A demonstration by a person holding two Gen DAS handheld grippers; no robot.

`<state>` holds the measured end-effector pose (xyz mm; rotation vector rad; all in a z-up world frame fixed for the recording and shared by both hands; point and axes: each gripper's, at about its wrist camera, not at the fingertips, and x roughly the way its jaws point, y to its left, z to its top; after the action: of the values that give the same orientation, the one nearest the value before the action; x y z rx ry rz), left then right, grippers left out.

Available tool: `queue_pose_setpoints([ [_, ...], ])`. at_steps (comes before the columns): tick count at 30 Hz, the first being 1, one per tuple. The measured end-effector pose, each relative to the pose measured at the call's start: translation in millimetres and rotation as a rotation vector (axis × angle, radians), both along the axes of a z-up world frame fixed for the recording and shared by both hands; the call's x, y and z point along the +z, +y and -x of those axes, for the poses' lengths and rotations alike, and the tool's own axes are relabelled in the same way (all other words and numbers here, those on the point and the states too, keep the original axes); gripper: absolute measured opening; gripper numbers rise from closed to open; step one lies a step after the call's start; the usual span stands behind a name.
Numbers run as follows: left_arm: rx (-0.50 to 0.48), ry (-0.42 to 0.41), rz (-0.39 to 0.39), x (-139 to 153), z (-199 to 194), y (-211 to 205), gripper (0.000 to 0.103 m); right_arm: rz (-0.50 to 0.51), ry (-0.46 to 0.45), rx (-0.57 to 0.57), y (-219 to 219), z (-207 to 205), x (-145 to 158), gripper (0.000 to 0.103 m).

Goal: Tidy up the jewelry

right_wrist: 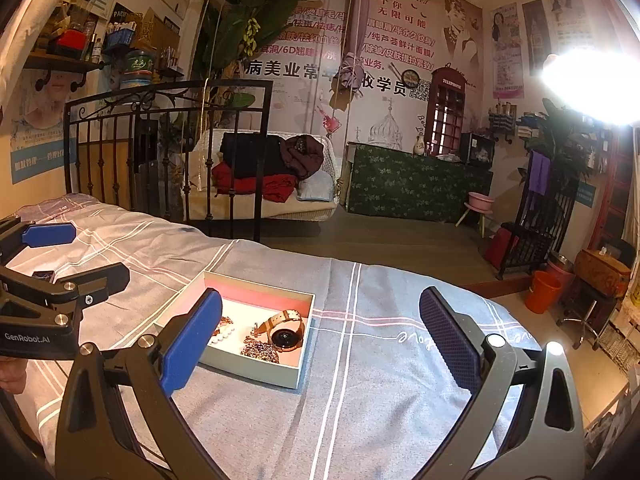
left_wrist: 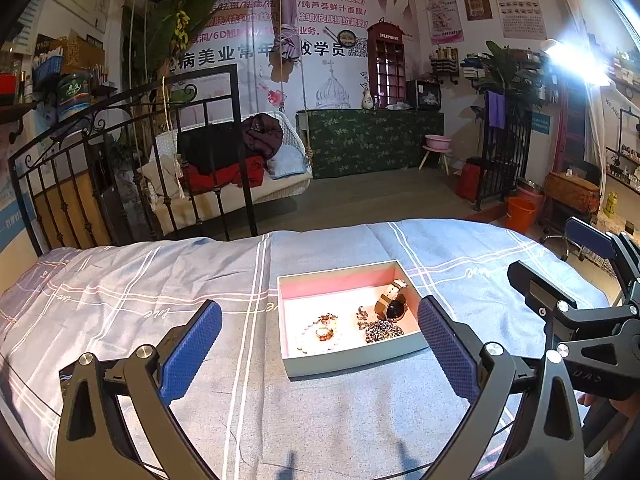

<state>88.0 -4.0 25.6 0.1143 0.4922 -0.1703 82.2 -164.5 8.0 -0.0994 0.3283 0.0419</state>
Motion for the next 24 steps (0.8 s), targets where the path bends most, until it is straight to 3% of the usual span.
queue_pose_setpoints([
  [12, 0.019, 0.029, -0.012, -3.1, -2.4, -3.1, 0.096, 0.006, 0.007, 0.010, -3.0, 1.1, 2.5, 0.097],
  [24, 0.055, 0.003, 0.004, -2.0, -2.4, 2.1, 0.097, 0.010, 0.021, 0.014, -5.0, -3.9, -0.4, 0.097],
])
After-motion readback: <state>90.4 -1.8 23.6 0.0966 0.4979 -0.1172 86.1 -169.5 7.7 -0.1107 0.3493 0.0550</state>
